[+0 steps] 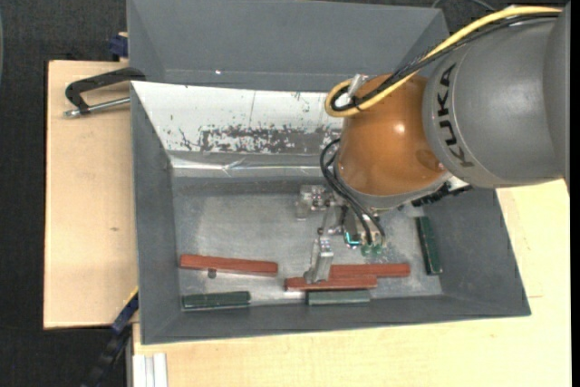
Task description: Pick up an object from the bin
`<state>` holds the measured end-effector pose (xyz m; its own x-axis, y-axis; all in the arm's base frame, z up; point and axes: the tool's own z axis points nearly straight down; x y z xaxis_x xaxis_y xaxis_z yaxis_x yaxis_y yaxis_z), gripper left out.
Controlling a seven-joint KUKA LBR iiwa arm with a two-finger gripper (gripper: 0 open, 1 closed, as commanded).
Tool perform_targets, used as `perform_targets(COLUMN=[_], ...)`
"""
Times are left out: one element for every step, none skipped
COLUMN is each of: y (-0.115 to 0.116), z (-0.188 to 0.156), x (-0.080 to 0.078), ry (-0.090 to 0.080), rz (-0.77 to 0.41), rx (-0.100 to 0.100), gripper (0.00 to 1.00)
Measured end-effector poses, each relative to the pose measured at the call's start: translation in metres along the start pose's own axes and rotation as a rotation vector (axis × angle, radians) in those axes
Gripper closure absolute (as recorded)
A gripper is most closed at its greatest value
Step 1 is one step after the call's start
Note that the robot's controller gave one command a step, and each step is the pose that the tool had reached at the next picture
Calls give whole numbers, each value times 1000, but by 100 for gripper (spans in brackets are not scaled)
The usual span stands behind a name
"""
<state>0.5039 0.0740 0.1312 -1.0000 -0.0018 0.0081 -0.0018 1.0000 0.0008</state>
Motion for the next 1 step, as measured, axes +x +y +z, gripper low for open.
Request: perform_targets(y=[0], z=[-4], x=[-2], ry=[-9], rz=[1], rx=[-1], gripper=[0])
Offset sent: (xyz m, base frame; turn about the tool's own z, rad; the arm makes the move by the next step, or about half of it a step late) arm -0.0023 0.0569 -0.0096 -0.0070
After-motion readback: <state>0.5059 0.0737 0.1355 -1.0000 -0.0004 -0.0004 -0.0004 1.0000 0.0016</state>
